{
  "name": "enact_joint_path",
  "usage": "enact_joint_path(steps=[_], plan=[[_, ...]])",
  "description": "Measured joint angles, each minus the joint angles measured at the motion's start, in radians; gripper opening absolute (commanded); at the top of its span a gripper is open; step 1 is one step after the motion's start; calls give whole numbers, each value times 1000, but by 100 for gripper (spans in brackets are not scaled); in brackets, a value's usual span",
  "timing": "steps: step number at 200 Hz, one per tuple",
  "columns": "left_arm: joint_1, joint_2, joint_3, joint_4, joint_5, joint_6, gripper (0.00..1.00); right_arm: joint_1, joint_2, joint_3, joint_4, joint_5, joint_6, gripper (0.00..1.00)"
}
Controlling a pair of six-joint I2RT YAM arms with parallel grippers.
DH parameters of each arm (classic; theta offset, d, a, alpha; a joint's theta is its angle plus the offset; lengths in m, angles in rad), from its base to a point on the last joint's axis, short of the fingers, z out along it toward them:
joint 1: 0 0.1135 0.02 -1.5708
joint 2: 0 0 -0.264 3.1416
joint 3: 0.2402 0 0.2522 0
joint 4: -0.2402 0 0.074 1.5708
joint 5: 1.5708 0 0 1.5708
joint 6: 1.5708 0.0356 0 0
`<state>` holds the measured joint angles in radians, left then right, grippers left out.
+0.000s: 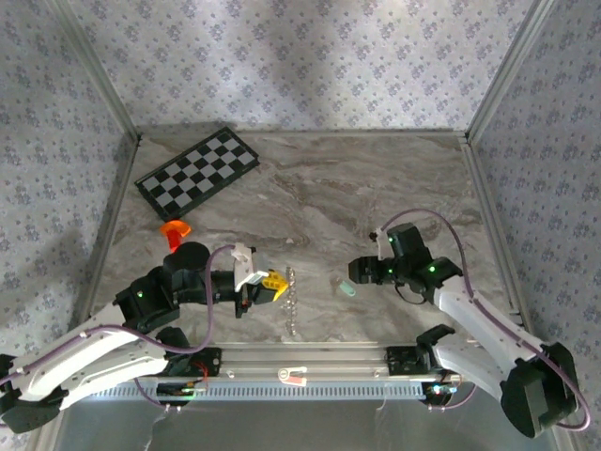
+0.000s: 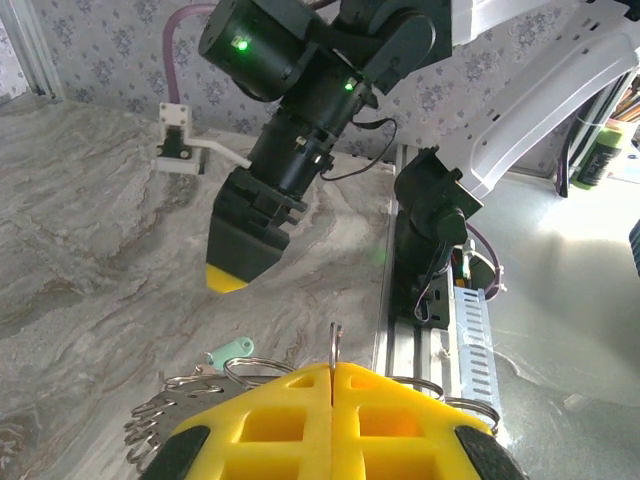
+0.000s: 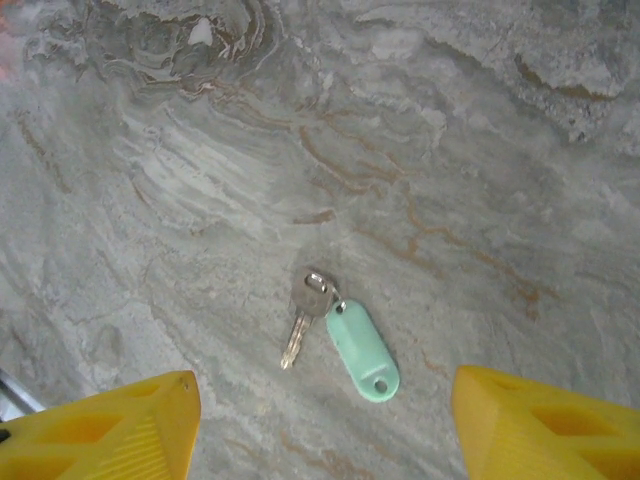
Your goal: Put the keys on the keyring
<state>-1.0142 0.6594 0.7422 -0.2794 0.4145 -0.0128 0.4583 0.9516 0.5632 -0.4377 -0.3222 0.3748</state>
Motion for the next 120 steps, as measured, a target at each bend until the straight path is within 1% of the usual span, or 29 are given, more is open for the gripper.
enact_joint_path(steps=[28, 49, 95, 120], plan=[[0, -3, -3, 0, 0, -1, 0, 0, 108, 9, 40, 4, -24, 63], [0, -7, -3, 2, 0, 0, 0, 6, 187, 18, 77, 3, -39, 62], [0, -6, -15, 23, 2, -1, 0, 21, 324, 45, 135, -8, -55, 55], [0, -3, -16, 35, 5, -1, 0, 34, 381, 66, 162, -9, -54, 52]])
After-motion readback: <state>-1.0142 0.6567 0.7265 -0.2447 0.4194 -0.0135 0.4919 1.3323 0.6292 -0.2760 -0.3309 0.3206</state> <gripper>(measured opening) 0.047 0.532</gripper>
